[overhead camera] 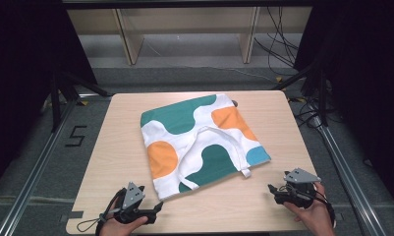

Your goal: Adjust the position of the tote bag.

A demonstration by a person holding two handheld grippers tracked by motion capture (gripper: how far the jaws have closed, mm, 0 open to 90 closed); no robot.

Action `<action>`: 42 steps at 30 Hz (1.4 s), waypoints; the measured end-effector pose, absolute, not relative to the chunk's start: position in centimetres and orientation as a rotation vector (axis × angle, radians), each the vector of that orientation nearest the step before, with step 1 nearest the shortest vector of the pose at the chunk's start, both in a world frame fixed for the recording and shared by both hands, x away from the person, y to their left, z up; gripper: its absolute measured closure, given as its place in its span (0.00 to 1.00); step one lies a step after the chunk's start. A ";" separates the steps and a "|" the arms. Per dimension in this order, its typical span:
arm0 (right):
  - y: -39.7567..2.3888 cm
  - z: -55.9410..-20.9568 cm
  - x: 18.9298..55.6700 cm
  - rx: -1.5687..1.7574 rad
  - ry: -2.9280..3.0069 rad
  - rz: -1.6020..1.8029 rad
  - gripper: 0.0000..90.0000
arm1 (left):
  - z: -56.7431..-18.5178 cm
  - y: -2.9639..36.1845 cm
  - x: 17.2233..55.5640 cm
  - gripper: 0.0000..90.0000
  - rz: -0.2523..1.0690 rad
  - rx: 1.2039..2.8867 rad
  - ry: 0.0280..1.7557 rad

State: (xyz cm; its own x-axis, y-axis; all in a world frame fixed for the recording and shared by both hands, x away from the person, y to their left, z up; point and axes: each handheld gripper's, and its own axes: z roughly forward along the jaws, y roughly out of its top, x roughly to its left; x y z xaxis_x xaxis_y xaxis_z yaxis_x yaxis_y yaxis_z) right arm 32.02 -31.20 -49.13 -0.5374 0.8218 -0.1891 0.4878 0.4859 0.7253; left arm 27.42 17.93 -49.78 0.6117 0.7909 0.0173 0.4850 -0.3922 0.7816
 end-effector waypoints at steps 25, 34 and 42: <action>-31.0 -49.0 32.7 1.043 2.214 0.859 0.33 | -50.2 15.5 28.7 0.28 0.585 2.129 0.887; -30.6 -49.1 32.8 1.033 2.237 0.858 0.33 | -50.3 14.4 29.5 0.25 0.660 2.228 0.780; -30.5 -49.1 32.8 1.032 2.239 0.857 0.32 | -50.8 13.1 30.1 0.28 0.690 2.266 0.798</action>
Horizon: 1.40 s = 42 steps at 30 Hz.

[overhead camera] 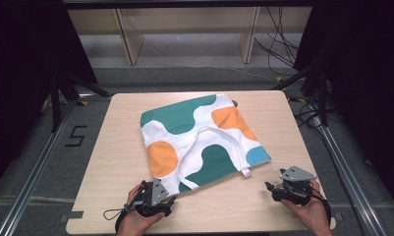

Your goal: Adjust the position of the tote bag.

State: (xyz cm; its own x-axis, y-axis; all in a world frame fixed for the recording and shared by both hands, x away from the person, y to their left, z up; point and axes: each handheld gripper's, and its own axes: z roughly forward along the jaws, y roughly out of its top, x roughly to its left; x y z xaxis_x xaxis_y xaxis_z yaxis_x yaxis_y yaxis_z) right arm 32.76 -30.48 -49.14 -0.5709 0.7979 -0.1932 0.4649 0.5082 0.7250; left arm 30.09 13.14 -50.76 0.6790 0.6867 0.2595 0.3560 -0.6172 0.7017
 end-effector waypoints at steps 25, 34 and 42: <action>-29.8 -48.7 36.0 0.945 2.170 0.809 0.38 | -49.6 14.6 31.7 0.90 0.603 2.123 0.771; -28.2 -49.6 38.6 0.918 2.225 0.735 0.39 | -49.1 15.4 32.1 0.92 0.580 2.054 0.800; -27.1 -49.5 40.0 0.847 2.213 0.683 0.46 | -49.2 15.5 31.9 0.91 0.584 2.070 0.794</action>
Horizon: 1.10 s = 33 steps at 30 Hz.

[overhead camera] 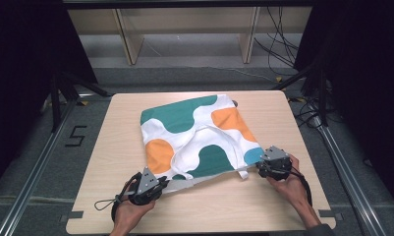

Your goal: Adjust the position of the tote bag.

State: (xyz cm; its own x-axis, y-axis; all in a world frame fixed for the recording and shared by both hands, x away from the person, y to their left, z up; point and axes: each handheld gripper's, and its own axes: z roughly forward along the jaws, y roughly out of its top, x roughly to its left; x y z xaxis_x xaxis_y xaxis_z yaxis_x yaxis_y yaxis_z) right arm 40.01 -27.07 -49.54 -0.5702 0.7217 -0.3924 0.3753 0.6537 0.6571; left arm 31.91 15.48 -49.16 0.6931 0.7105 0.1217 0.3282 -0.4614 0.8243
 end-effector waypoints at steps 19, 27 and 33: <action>-26.7 -47.9 37.9 0.725 2.229 0.710 0.95 | -49.3 16.7 31.3 0.90 0.603 2.108 0.771; -27.5 -47.3 32.2 0.755 2.237 0.738 0.95 | -49.5 16.4 31.0 0.88 0.611 2.129 0.758; -27.4 -47.6 30.3 0.743 2.267 0.725 0.94 | -49.8 16.2 30.8 0.81 0.660 2.210 0.783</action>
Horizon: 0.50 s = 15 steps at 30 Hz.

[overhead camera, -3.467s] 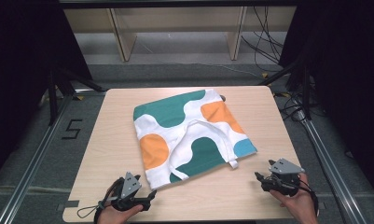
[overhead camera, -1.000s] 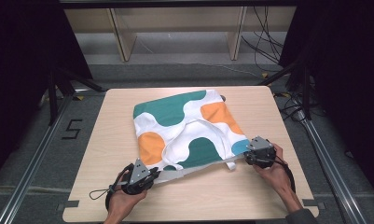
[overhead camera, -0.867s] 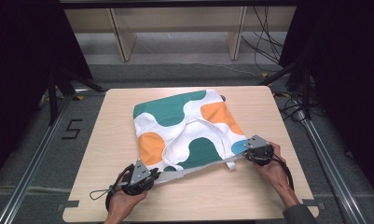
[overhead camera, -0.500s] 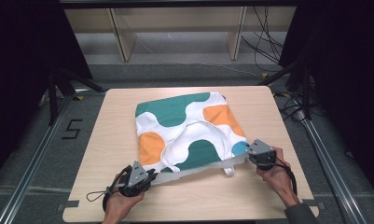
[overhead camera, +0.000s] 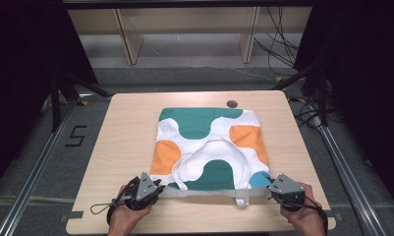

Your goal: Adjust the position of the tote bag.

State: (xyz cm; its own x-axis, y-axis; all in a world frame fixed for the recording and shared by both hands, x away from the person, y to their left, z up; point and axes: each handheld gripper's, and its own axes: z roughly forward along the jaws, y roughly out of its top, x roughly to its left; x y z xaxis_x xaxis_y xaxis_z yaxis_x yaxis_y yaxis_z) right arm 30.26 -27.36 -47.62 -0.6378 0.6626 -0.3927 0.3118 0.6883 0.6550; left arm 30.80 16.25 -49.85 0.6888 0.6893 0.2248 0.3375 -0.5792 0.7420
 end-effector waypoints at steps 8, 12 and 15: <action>-27.4 -47.9 30.5 0.739 2.273 0.749 0.93 | -50.4 15.6 30.8 0.66 0.723 2.296 0.837; -27.4 -47.9 30.5 0.743 2.269 0.760 0.93 | -50.9 15.8 30.5 0.60 0.791 2.307 0.903; -27.4 -48.0 30.6 0.739 2.273 0.764 0.92 | -50.8 16.8 30.3 0.58 0.800 2.298 0.952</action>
State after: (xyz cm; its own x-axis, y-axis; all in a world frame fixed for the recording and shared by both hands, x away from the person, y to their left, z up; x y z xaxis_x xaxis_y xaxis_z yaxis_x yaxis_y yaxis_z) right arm 30.56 -27.41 -47.96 -0.6498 0.6619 -0.3736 0.3020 0.6760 0.6722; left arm 30.27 16.82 -50.81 0.5782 0.7514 0.3180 0.4425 -0.6163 0.6515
